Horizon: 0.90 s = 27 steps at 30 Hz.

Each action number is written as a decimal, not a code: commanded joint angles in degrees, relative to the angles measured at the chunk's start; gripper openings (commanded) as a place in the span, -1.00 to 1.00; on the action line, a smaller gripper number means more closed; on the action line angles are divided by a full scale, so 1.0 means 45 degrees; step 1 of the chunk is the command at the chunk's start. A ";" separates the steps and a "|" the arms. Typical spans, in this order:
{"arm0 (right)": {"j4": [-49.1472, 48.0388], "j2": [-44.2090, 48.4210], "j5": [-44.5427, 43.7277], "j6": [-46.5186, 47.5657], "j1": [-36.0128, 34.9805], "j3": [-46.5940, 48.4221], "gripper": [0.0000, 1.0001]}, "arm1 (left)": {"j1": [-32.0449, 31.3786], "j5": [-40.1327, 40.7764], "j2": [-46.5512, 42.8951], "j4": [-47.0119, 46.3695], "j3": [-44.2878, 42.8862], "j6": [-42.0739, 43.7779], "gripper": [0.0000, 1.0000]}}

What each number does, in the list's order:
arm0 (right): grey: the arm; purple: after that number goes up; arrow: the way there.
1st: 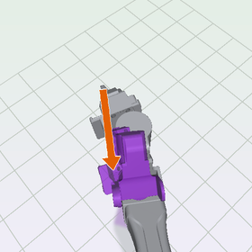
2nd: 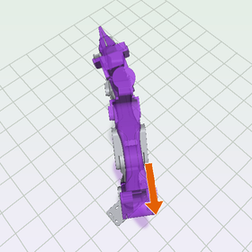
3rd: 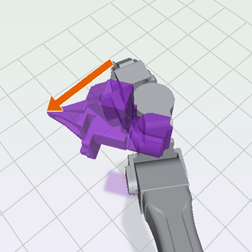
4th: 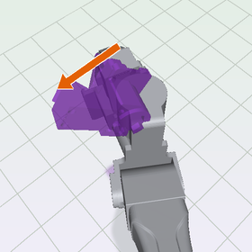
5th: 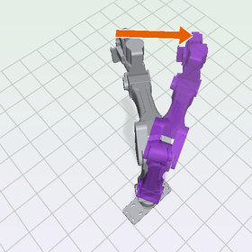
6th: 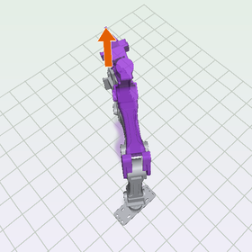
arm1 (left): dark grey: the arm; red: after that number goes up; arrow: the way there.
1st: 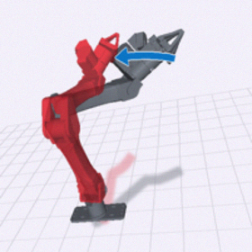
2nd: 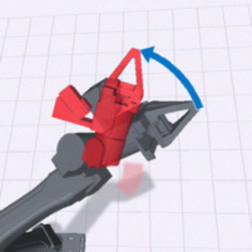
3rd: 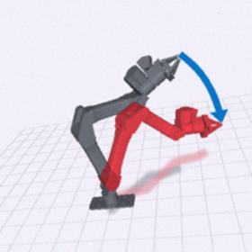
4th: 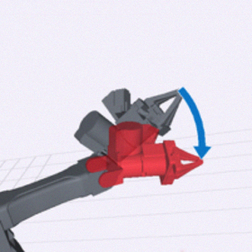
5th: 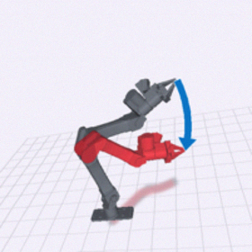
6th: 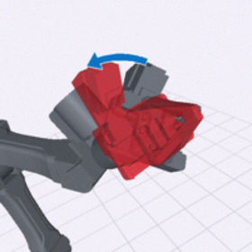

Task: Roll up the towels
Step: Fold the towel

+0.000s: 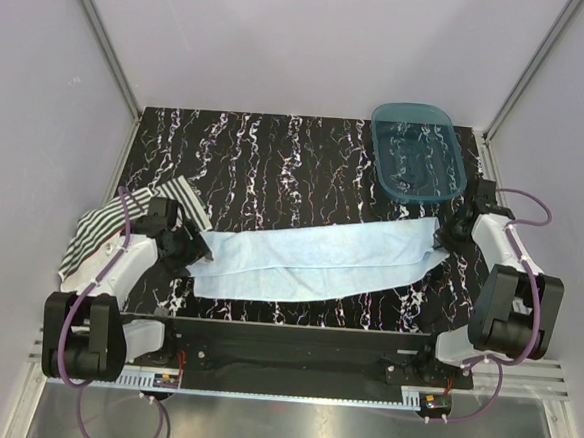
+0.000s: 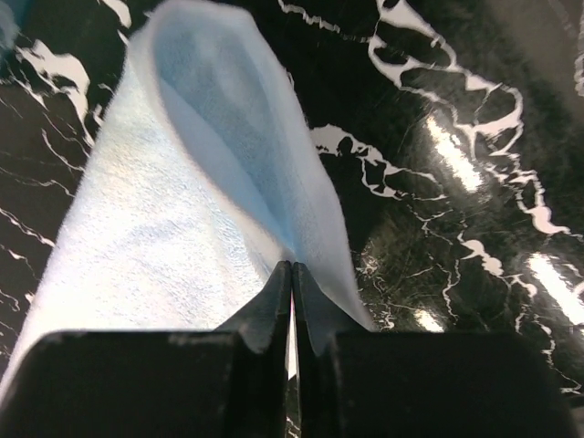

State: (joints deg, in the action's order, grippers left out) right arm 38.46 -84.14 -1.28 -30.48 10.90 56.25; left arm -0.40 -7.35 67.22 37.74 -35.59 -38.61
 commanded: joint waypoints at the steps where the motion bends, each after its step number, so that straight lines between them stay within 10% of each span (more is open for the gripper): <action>1: -0.0478 -0.0228 0.0987 0.0094 -0.0019 -0.0604 -0.88 | 0.0051 0.0011 -0.0386 -0.0848 -0.0195 -0.0677 0.45; 12: -0.0929 -0.1048 0.1047 0.0035 -0.0019 -0.1035 -0.10 | 0.0090 0.0541 -0.0368 -0.1139 0.0371 -0.0736 0.47; 27: -0.0968 -0.0286 0.1299 -0.0005 -0.0058 -0.0528 -0.18 | 0.0090 0.0814 -0.0036 -0.1842 0.0702 -0.0717 0.47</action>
State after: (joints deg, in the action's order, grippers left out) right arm 34.65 -86.70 3.22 -30.87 10.87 51.46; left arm -0.36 -5.13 66.41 32.27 -33.21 -41.08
